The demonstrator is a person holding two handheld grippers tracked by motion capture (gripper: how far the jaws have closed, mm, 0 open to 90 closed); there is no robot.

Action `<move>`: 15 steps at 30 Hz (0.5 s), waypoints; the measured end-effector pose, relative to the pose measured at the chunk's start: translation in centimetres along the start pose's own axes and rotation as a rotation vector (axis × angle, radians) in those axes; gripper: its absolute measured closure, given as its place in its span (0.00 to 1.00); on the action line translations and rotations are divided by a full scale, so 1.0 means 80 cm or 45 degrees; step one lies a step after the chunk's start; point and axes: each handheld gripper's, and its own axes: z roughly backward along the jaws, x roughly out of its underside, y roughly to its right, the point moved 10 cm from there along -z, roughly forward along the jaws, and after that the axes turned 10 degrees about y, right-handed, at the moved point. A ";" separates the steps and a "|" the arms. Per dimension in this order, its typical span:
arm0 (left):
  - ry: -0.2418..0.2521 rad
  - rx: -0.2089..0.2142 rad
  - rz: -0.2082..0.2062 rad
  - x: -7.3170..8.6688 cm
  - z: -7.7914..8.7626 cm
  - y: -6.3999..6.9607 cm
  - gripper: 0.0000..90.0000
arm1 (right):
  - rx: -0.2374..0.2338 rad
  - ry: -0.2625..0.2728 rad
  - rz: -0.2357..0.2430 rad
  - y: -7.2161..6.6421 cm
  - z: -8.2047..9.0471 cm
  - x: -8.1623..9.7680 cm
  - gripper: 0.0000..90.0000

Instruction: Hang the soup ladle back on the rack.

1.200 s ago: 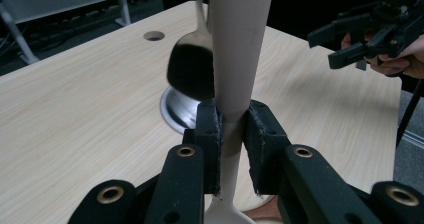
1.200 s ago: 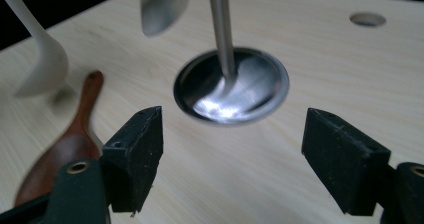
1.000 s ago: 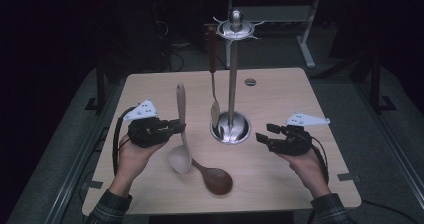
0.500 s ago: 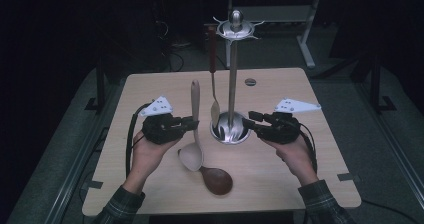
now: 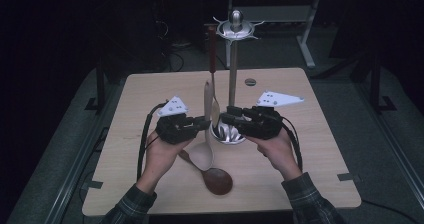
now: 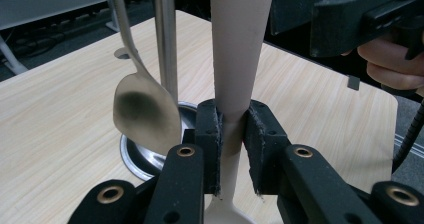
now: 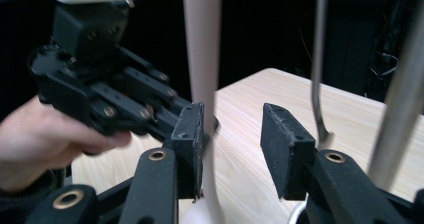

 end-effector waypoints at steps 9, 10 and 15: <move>0.004 0.001 -0.009 0.001 -0.011 0.014 0.86 | -0.039 0.009 -0.021 -0.014 -0.020 -0.002 0.73; -0.001 0.004 -0.015 0.001 -0.012 0.016 0.86 | -0.035 0.008 -0.018 -0.014 -0.021 -0.002 0.74; -0.002 -0.002 -0.012 0.003 -0.013 0.017 0.85 | -0.018 -0.001 -0.017 -0.012 -0.025 0.002 0.83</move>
